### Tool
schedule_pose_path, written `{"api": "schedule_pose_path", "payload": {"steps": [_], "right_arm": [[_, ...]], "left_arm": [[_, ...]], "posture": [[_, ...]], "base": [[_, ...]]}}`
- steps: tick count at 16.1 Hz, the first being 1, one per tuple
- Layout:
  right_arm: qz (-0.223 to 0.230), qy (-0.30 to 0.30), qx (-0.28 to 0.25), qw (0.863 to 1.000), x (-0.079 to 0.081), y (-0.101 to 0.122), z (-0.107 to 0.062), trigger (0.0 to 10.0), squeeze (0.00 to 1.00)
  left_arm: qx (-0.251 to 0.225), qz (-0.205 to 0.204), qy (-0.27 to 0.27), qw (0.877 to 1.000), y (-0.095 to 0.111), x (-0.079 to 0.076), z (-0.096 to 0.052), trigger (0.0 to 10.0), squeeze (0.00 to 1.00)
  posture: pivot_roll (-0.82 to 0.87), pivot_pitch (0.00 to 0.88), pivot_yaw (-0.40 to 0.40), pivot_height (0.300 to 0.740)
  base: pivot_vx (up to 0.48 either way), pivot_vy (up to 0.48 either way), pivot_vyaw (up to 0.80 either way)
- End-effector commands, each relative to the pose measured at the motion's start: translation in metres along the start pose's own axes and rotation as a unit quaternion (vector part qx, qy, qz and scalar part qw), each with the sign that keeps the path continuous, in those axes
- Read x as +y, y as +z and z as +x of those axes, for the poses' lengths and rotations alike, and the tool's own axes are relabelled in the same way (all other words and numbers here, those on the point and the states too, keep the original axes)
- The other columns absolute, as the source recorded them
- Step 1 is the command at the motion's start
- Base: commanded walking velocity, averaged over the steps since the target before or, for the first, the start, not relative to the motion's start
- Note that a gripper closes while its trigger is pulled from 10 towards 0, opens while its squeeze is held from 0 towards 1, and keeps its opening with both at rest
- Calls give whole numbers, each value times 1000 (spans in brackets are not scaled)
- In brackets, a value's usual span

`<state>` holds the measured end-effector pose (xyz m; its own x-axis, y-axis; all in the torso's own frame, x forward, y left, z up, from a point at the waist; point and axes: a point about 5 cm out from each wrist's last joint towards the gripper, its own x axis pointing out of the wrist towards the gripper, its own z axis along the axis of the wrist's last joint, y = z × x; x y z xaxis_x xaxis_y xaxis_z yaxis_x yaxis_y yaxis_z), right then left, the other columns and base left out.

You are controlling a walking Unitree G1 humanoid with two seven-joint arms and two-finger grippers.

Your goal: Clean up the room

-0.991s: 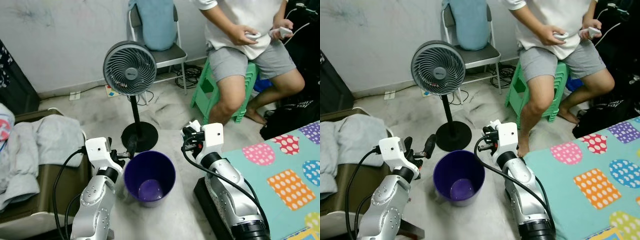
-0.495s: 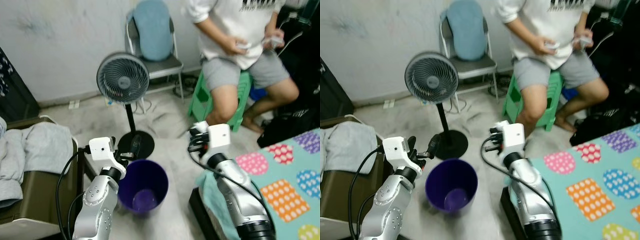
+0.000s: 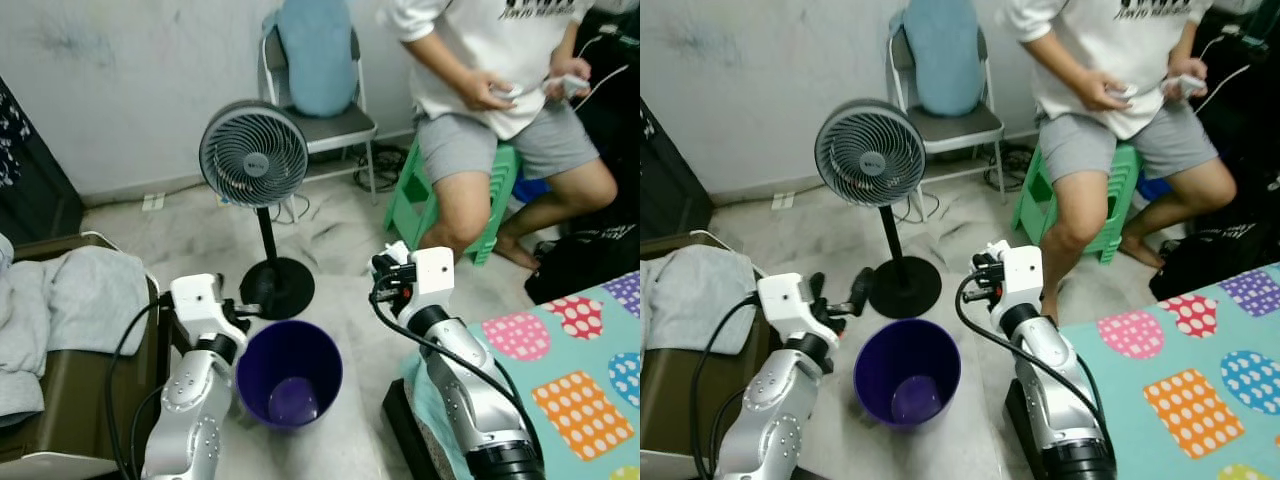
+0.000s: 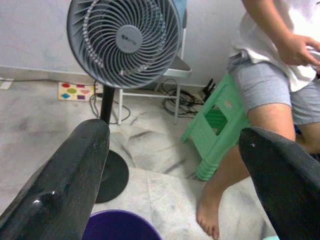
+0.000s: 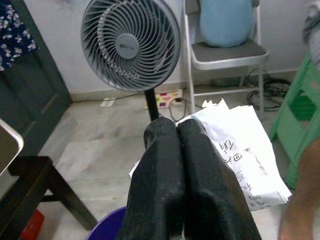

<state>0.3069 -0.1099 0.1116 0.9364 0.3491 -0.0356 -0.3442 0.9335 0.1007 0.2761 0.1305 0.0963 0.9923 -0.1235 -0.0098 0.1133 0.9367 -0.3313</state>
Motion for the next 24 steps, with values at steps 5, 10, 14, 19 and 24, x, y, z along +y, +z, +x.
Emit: {"api": "schedule_pose_path", "payload": {"steps": [5,10,14,19,24], "right_arm": [[-18,16,-11,1000,7,4,1,10000,0],[-16,14,-10,1000,6,3,0,10000,0],[-11,10,-9,1000,5,2,1,10000,0],[-11,9,-9,1000,5,2,1,10000,0],[-12,9,-8,1000,5,1,0,10000,0]], "left_arm": [[5,-3,5,1000,-1,-1,1,10000,0],[3,-8,3,1000,-1,-2,1,10000,0],[3,-11,-13,1000,0,-5,1,10000,0],[0,-14,-28,1000,0,-8,0,10000,0],[0,-15,-33,999,0,-9,0,10000,0]], "posture": [[-58,73,38,740],[-60,79,39,740],[-59,81,39,740],[-60,80,40,740],[-60,79,40,740]], "base": [[0,0,480],[0,0,800],[0,0,400],[0,0,0],[214,0,0]]}}
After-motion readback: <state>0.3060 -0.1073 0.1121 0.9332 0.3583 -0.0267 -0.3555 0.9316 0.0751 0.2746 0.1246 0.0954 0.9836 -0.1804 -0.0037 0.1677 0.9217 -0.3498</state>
